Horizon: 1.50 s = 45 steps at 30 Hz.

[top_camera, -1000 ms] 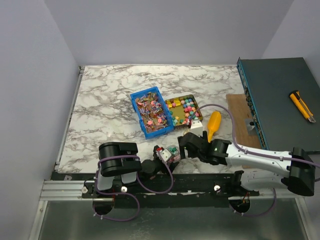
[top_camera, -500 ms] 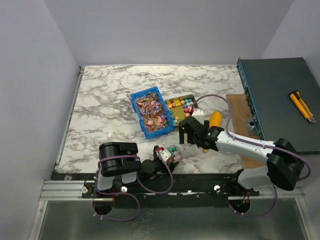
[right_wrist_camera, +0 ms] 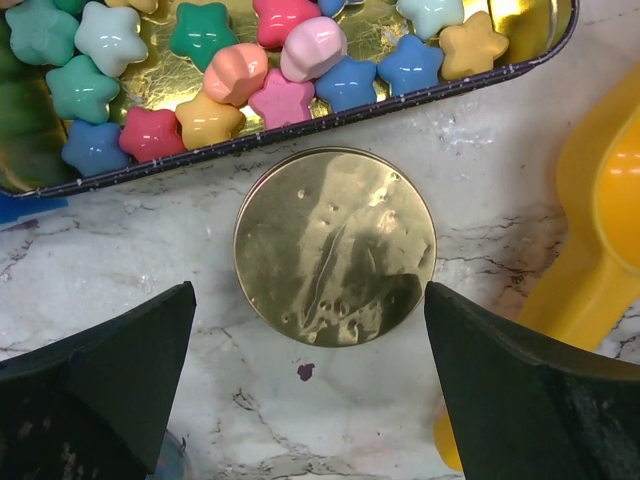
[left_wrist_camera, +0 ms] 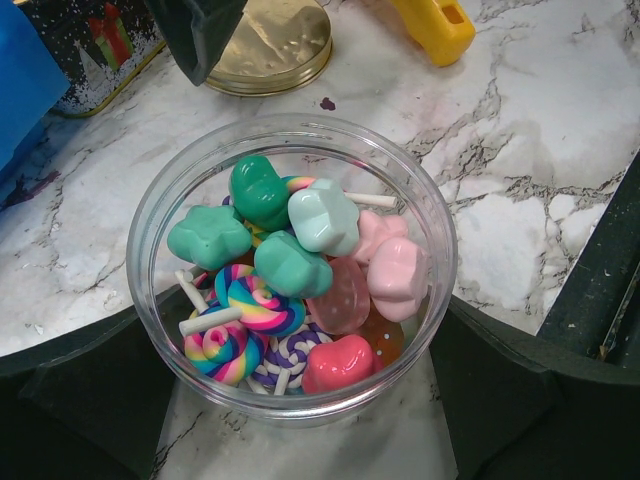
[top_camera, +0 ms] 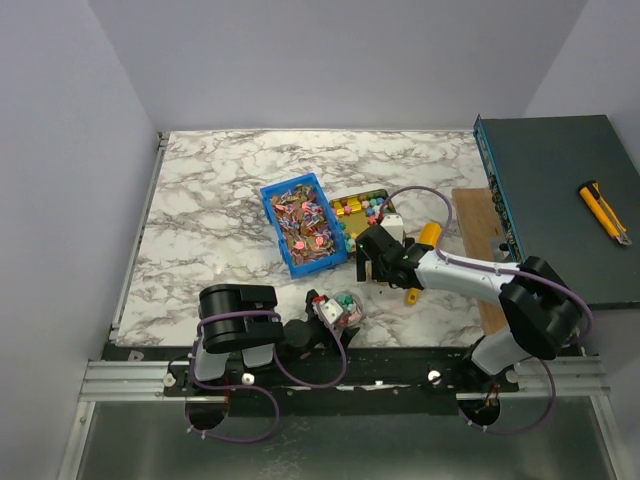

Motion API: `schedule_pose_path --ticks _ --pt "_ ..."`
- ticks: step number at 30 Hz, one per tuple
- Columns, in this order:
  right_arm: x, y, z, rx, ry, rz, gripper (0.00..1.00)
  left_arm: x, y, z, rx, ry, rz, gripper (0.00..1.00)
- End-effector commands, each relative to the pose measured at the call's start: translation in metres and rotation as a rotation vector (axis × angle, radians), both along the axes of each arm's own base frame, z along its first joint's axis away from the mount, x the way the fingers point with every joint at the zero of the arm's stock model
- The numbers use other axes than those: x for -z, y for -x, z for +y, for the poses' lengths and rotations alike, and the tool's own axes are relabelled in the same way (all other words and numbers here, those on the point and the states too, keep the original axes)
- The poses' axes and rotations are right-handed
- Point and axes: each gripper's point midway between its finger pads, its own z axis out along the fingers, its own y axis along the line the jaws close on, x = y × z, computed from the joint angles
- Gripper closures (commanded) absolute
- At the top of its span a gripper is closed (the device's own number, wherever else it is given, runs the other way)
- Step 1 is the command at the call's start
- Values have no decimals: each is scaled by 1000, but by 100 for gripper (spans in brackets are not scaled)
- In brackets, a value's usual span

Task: Pack the candies
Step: Pick up the bottle lid at the center of the board.

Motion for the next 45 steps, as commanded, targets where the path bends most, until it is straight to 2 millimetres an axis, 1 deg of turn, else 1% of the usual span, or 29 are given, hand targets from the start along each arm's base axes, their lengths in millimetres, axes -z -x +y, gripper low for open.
schedule_pose_path --ticks 1,10,16,22,27,31,36,45 --pt "-2 -17 3 19 -3 -28 0 -1 14 -6 57 52 42 1" --pt "6 -23 -8 52 44 -28 0 -2 14 -6 56 57 48 1" --pt "15 -22 -7 47 42 -7 0 -1 14 -5 52 58 51 1" --pt "20 -22 -8 46 22 2 1 0 14 -4 50 56 57 1" --pt "25 -19 -7 35 1 17 14 0 16 -4 55 56 59 1" --pt "27 -18 -9 35 -6 23 17 -1 16 -4 56 58 59 1" --pt "26 -16 -9 25 -15 25 30 -2 16 -4 59 60 60 1" --pt "2 -11 -10 5 -50 4 35 -8 17 -1 56 82 67 1"
